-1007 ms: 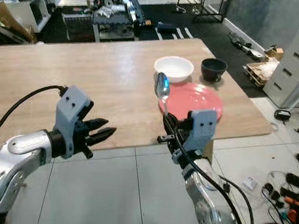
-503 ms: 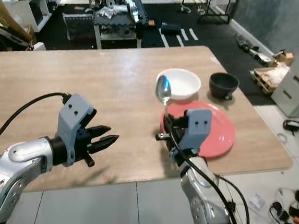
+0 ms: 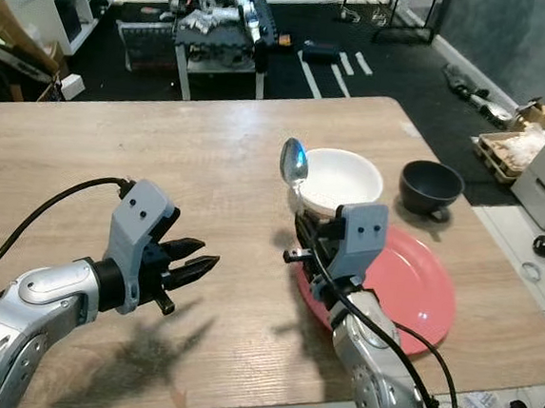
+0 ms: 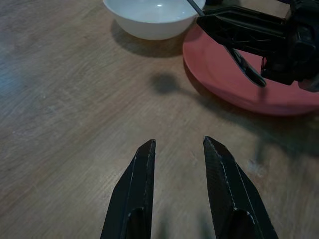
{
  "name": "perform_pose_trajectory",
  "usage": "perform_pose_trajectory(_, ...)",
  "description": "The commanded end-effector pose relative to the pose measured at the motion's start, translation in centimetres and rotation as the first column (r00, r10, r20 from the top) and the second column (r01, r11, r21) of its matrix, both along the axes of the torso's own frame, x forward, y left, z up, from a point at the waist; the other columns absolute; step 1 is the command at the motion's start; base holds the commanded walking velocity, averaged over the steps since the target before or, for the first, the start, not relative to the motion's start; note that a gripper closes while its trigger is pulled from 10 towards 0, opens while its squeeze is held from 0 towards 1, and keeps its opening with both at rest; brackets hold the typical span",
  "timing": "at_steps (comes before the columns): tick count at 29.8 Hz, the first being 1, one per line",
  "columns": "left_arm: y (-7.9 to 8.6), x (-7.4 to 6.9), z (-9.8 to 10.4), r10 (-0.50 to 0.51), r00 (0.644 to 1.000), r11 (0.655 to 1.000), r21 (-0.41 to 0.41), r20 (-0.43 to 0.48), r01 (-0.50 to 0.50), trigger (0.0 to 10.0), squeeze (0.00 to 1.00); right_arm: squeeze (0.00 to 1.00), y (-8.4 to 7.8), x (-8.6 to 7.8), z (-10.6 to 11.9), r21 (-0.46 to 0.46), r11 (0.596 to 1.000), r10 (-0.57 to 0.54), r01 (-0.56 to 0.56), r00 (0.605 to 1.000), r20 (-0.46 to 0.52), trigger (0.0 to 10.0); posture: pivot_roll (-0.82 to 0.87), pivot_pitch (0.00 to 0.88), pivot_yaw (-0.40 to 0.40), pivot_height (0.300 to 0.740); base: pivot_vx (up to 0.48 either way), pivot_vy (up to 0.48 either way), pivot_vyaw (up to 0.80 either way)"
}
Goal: Setting the table
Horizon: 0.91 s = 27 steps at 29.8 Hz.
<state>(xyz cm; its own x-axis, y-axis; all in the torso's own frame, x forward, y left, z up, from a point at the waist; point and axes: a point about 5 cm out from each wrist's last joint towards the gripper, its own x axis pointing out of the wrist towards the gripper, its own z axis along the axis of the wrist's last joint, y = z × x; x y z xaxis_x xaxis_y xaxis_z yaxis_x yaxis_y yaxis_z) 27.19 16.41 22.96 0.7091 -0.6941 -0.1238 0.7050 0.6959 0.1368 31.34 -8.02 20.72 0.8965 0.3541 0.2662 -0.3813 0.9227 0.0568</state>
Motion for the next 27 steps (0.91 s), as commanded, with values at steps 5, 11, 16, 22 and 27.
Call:
perform_pose_trajectory(5, -0.4, -0.4, -0.5, -0.017, 1.000, 1.000, 0.015, -0.018, 0.017, 10.0, 0.00, 0.00, 0.5, -0.5, -0.2, 0.000, 0.999, 0.035, -0.035, 0.999, -0.013, 10.0, 0.14, 0.117, 0.132, 0.740, 0.000, 0.000, 0.00)
perform_pose_trajectory(11, -0.5, -0.4, -0.8, -0.010, 0.999, 1.000, 0.028, -0.032, 0.011, 10.0, 0.00, 0.00, 2.1, -1.4, -0.7, -0.078, 0.989, 0.124, -0.128, 0.991, -0.048, 10.0, 0.14, 0.123, 0.130, 0.740, 0.000, 0.000, 0.00)
perform_pose_trajectory(16, -0.4, -0.4, -0.8, -0.006, 0.999, 1.000, 0.029, -0.034, 0.007, 10.0, 0.00, 0.00, 3.1, -1.4, -1.2, -0.088, 0.985, 0.139, -0.146, 0.987, -0.080, 10.0, 0.15, 0.124, 0.129, 0.740, 0.000, 0.000, 0.00)
perform_pose_trajectory(22, -0.5, -0.4, -0.9, -0.004, 0.999, 1.000, 0.031, -0.036, 0.005, 10.0, 0.00, 0.00, 4.1, -1.4, -2.1, -0.116, 0.978, 0.156, -0.171, 0.980, -0.126, 10.0, 0.15, 0.127, 0.128, 0.740, 0.000, 0.000, 0.00)
perform_pose_trajectory(27, -0.6, -0.4, -1.0, -0.003, 0.999, 0.999, 0.032, -0.038, 0.005, 10.0, 0.00, 0.00, 4.6, -0.9, -2.7, -0.130, 0.978, 0.140, -0.163, 0.976, -0.168, 10.0, 0.15, 0.129, 0.129, 0.740, 0.000, 0.000, 0.00)
